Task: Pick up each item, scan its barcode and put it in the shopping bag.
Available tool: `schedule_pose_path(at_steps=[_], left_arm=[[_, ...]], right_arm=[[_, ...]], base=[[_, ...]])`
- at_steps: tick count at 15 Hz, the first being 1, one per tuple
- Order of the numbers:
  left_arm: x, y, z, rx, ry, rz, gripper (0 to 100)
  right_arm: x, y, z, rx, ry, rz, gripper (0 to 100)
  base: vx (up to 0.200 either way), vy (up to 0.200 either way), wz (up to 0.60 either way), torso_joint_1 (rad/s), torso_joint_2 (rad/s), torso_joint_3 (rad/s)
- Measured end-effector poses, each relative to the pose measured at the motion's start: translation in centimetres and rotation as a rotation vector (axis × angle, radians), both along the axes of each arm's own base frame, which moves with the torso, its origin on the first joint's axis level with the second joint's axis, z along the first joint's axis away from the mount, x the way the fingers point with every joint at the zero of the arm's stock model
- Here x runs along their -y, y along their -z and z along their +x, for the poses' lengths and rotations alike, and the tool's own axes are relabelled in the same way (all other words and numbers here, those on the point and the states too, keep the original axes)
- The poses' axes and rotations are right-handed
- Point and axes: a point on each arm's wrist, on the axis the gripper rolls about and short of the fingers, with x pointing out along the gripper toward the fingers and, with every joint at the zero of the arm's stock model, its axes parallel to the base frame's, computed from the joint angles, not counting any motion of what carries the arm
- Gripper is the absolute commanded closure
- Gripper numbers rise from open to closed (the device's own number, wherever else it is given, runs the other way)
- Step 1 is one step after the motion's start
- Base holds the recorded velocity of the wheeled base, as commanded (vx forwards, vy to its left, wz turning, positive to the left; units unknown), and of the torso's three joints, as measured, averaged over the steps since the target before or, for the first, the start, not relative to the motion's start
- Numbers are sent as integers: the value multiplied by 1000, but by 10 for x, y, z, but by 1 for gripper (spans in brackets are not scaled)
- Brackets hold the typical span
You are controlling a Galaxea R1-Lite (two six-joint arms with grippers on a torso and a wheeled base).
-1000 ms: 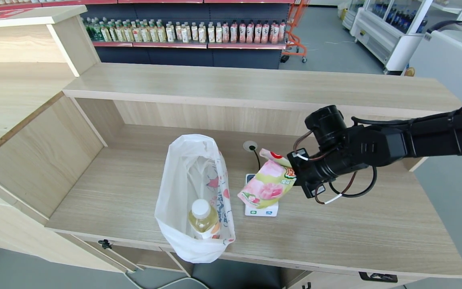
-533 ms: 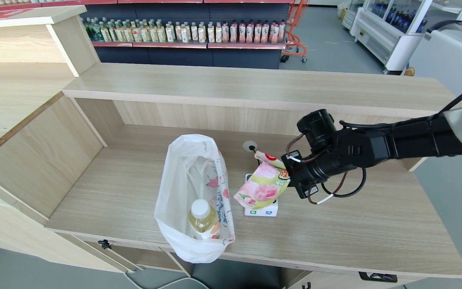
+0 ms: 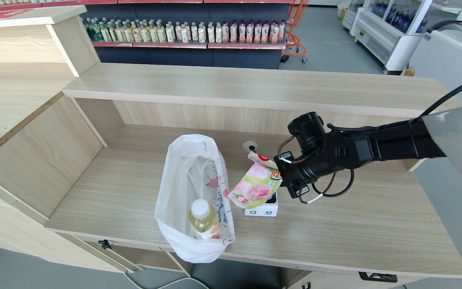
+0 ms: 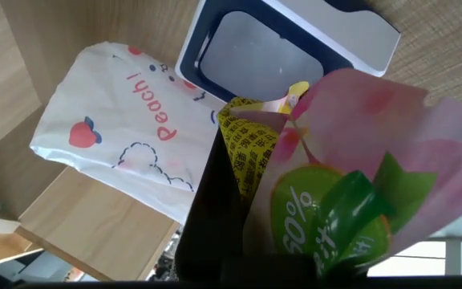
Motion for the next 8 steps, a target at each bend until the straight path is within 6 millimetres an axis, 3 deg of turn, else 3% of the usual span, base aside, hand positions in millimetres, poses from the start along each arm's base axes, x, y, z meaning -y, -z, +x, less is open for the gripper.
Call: schedule_pose_path(at_steps=[4,8], left_arm=[[0,0,0,0,0,2,0],[0,0,0,0,0,0,0]], right_arm=[[-8,3,2,-3,-6,5,100],[-13,-14,-3,37,-11,21,100]], base=[[0,0,0,0,0,0],[0,0,0,0,0,0]])
